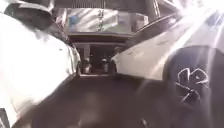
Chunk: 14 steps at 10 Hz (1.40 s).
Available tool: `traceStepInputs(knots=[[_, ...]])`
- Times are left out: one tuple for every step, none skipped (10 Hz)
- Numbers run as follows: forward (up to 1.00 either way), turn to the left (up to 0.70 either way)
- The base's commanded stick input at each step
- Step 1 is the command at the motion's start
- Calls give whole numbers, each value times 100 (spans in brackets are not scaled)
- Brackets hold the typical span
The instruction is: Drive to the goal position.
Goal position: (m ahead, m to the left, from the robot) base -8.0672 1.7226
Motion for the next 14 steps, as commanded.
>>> traceStepInputs(knots=[[45,0],[45,0],[45,0],[45,0],[45,0],[45,0],[45,0],[45,0],[45,0],[45,0],[45,0],[45,0],[45,0],[45,0]])
